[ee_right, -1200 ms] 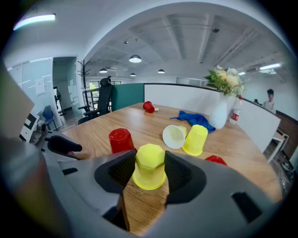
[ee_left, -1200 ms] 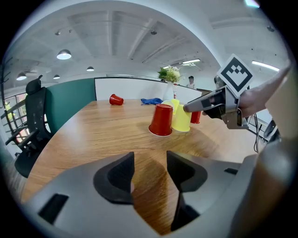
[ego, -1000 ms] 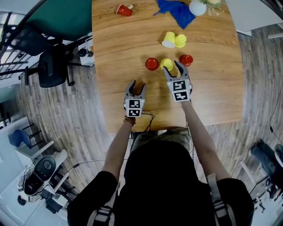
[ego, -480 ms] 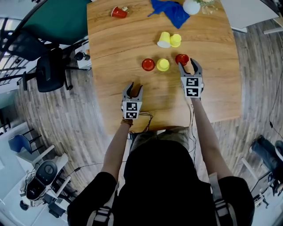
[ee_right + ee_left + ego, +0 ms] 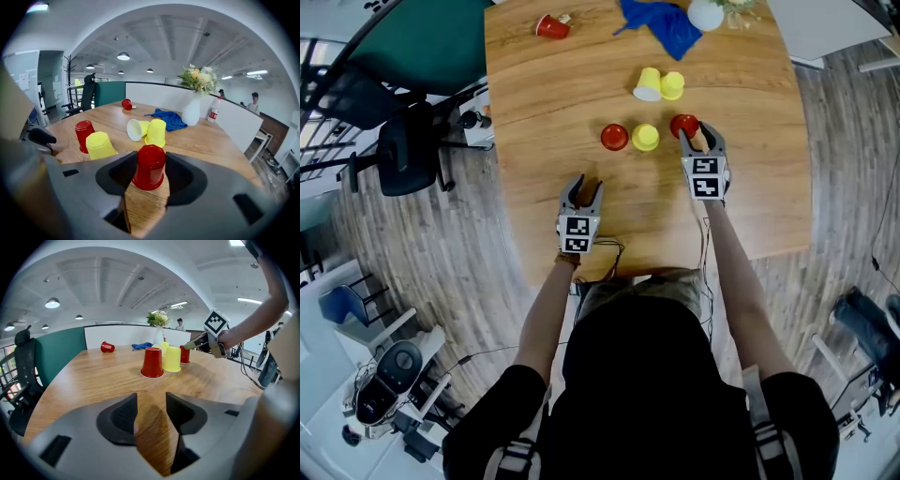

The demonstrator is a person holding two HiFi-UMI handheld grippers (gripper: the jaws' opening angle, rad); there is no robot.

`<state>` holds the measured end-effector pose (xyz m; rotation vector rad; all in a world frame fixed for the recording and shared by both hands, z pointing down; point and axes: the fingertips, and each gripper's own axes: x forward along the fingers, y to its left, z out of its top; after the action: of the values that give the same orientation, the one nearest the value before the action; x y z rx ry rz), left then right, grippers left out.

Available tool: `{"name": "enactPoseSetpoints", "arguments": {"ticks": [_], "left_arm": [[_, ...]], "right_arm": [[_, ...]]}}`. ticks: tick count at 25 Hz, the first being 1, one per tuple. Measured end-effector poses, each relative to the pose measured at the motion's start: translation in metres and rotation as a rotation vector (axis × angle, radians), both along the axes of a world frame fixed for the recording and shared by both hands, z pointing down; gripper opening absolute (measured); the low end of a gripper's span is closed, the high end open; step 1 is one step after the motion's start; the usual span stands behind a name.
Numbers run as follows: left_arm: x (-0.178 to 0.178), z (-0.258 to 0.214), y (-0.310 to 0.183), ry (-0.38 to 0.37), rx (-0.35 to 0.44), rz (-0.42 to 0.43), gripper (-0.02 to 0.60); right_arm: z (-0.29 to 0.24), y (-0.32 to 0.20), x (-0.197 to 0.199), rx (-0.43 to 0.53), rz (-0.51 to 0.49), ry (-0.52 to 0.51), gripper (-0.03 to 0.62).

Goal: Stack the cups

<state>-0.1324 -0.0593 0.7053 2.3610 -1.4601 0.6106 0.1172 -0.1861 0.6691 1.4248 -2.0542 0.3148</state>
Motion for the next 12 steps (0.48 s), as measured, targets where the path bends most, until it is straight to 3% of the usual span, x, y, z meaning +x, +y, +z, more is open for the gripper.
{"name": "enactPoseSetpoints", "arguments": {"ticks": [5, 9, 12], "left_arm": [[0.0, 0.001, 0.002, -0.001, -0.008, -0.005, 0.212], [-0.002, -0.004, -0.008, 0.044, -0.013, -0.034, 0.212], [-0.008, -0.026, -0.008, 0.068, 0.028, -0.044, 0.212]], "right_arm": [[-0.008, 0.007, -0.002, 0.007, -0.01, -0.016, 0.199], [-0.01, 0.006, 0.0, 0.02, -0.035, -0.008, 0.198], [-0.014, 0.015, 0.005, 0.038, -0.04, 0.038, 0.196]]}}
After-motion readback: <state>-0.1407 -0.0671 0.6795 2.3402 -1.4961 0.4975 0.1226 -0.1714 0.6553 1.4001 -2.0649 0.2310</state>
